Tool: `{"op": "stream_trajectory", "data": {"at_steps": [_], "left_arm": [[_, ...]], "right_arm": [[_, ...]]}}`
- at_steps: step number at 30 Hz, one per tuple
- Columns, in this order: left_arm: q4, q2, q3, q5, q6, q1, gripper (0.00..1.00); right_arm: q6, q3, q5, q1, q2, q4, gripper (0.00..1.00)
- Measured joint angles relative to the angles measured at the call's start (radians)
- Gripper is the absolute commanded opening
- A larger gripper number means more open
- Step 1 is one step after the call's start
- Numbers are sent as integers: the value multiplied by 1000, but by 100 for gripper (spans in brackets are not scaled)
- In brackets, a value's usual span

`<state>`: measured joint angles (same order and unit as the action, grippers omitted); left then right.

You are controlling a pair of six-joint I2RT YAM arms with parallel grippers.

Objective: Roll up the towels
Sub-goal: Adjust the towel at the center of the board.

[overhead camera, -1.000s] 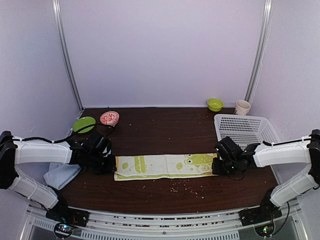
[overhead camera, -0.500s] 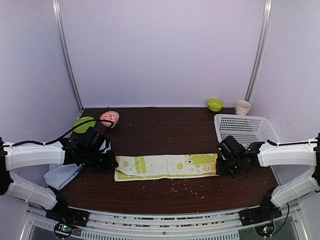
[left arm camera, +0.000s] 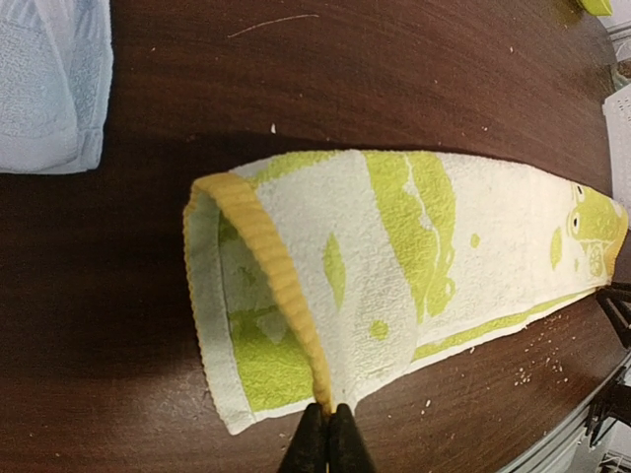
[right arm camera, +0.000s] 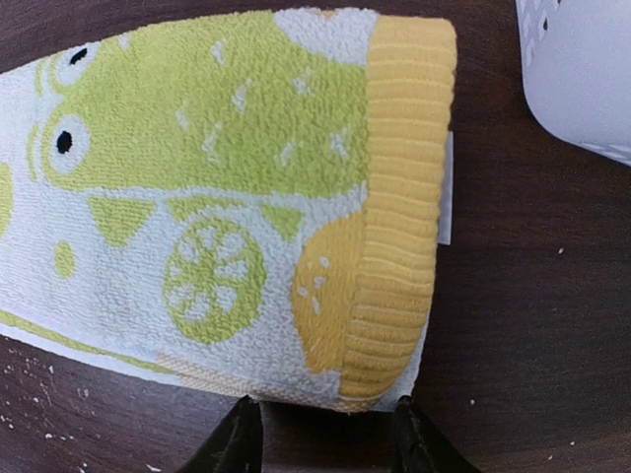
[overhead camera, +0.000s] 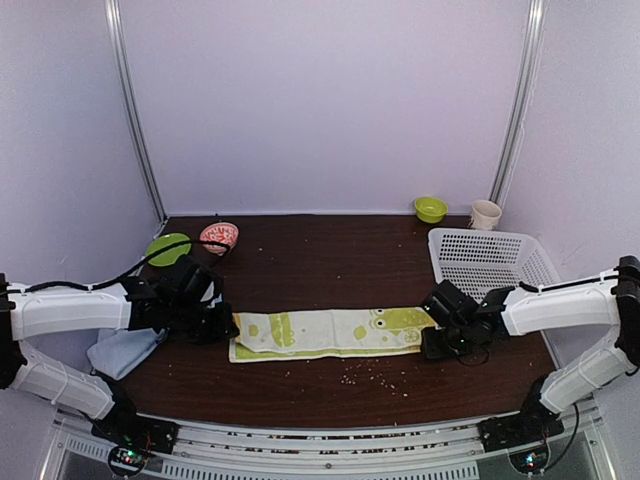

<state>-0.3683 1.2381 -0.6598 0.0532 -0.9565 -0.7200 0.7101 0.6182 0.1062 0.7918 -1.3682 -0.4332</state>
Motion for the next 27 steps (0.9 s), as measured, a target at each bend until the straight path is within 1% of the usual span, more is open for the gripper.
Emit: {"op": "stream_trajectory", "data": {"at_steps": [5, 7, 13, 23, 27], "left_arm": [[0, 1, 1, 0, 0, 0, 0], [1, 1, 3, 0, 0, 0, 0], [0, 0, 17, -1, 0, 0, 0], [0, 0, 18, -2, 0, 0, 0], [0, 0, 18, -2, 0, 0, 0]], "right_arm": [[7, 9, 26, 0, -31, 3, 39], [12, 16, 36, 0, -43, 6, 38], [20, 19, 55, 0, -44, 11, 46], [13, 19, 78, 0, 29, 5, 47], [40, 19, 77, -6, 33, 15, 45]]}}
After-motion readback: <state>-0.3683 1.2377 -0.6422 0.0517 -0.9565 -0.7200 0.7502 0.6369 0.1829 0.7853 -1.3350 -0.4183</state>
